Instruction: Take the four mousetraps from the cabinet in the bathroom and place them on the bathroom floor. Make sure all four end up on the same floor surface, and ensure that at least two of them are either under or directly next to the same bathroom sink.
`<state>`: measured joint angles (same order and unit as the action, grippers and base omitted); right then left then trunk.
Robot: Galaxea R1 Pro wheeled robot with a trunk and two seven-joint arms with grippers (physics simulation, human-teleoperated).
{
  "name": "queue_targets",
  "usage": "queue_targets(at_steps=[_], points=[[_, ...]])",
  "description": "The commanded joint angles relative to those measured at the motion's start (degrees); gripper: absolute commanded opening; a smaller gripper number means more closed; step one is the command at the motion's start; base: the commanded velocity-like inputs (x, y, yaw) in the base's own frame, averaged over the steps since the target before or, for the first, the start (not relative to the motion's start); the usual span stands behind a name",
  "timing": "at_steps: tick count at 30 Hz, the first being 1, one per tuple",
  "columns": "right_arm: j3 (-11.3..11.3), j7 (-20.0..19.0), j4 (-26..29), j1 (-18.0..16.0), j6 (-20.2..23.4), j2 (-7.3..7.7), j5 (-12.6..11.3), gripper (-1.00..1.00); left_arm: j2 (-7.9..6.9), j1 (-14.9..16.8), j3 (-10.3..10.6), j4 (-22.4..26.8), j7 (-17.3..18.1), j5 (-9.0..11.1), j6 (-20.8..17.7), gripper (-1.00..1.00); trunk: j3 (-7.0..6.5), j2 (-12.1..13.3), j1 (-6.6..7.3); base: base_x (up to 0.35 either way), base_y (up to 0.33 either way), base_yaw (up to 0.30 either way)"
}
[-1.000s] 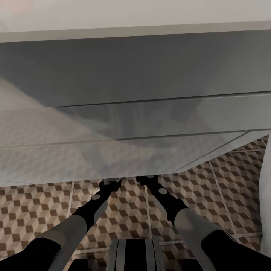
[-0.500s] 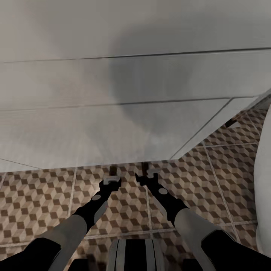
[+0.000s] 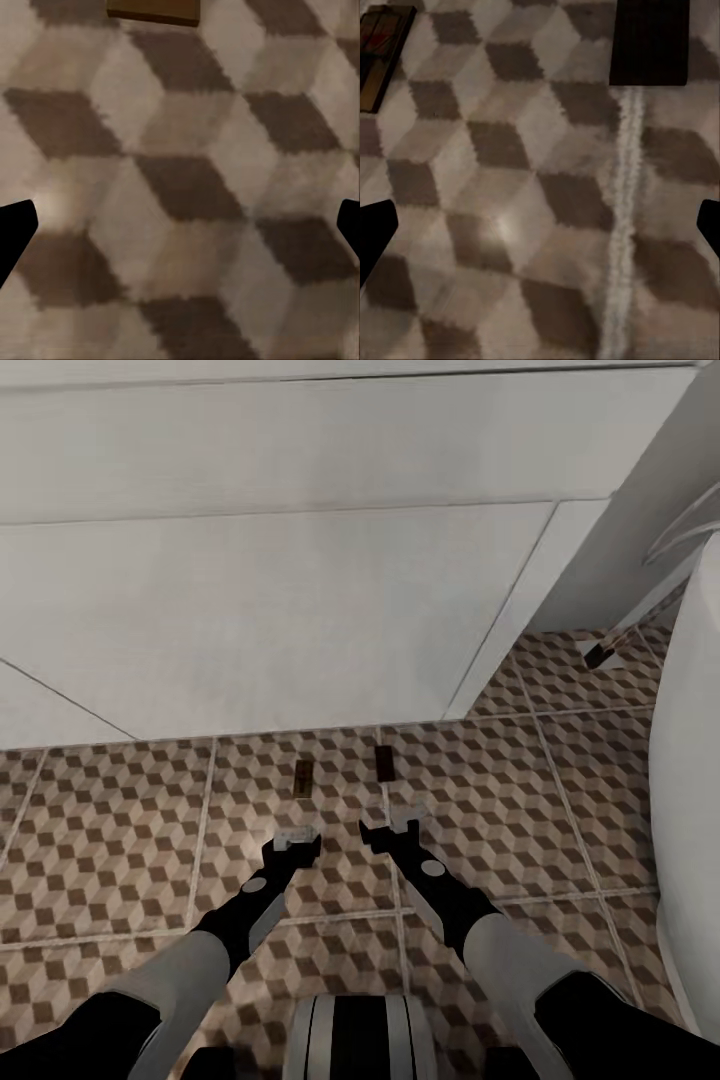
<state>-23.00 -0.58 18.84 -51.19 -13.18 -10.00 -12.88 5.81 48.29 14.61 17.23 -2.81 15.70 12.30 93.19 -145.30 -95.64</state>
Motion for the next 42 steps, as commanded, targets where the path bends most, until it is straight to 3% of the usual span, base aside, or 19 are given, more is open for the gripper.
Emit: queue_targets(at_steps=[1, 6, 12, 17, 18, 22, 23, 27, 31, 34, 37, 42], points=[[0.0, 0.0, 0.1, 0.1, 0.1, 0.0, 0.0, 1.0, -0.04, 0.0, 0.0, 0.0, 0.0, 0.0, -0.1, 1.0, 0.0, 0.0, 0.0, -0.342, 0.0, 0.0], [0.0, 0.2, 0.7, 0.4, 0.0, 0.0, 0.1, 1.0, -0.08, -0.1, -0.1, 0.1, 0.4, 0.1, -1.5, 1.0, 0.0, 0.0, 0.0, -0.325, 0.0, 0.0], [-0.1, 0.4, 4.9, 1.9, 0.5, 0.0, 0.2, 1.0, -0.08, -1.4, -0.2, 0.8, 0.6, 0.2, -7.3, 1.0, 0.0, 0.0, 0.0, -0.14, 0.0, 0.0], [0.1, 0.5, 18.6, 8.7, 5.5, 0.0, 0.4, 1.0, -0.34, -5.8, -3.0, 8.2, 0.4, 0.2, -12.2, 1.0, 0.0, 0.0, 0.0, -0.049, 0.0, 0.0], [0.1, 0.5, 18.6, 8.7, 5.5, 0.0, 0.4, 1.0, -0.34, -5.8, -3.0, 8.2, 0.4, 0.2, -12.2, 1.0, 0.0, 0.0, 0.0, -0.03, 0.0, 0.0], [0.3, 0.6, 35.7, 17.4, 17.0, 0.08, 0.6, 1.0, -0.51, -12.1, -7.3, 21.3, 0.1, -0.2, -21.1, 1.0, 0.0, 0.0, 0.0, -0.018, 0.0, 0.0], [0.3, 0.6, 35.7, 17.4, 17.0, 0.08, 0.6, 1.0, -0.51, -12.1, -7.3, 21.3, 0.1, -0.2, -21.1, 1.0, 0.0, 0.0, 0.0, -0.012, 0.0, 0.0], [0.6, 0.4, 49.6, 23.4, 28.2, 2.77, 0.6, 1.0, -0.85, -19.8, -11.9, 38.1, -0.9, -0.2, -30.2, 1.0, -0.89, 0.1, 0.1, -0.007, 0.0, 0.0], [0.7, 0.4, 56.7, 26.0, 33.7, 5.23, 0.5, 1.0, -0.88, -25.8, -16.3, 50.1, -1.4, 0.0, -36.0, 1.0, -1.77, 0.1, 0.21, -0.003, 0.0, 0.0], [0.7, 0.4, 60.2, 27.0, 35.7, 6.65, 0.4, 1.0, -0.7, -29.3, -18.3, 54.9, -1.6, 0.1, -37.9, 1.0, -2.44, 0.1, 0.28, -0.001, 0.0, 0.0], [0.7, 0.4, 62.4, 27.5, 36.6, 7.32, 0.4, 1.0, -0.59, -31.0, -19.1, 56.6, -1.7, 0.4, -38.5, 1.0, -3.1, 0.2, 0.36, 0.0, 0.0, 0.0], [0.9, 0.5, 65.5, 28.1, 38.6, 8.69, 0.4, 1.0, -0.9, -33.1, -21.1, 58.3, -1.9, 3.2, -38.5, 1.0, -4.21, 0.3, 0.49, 0.0, 0.0, 0.0]])
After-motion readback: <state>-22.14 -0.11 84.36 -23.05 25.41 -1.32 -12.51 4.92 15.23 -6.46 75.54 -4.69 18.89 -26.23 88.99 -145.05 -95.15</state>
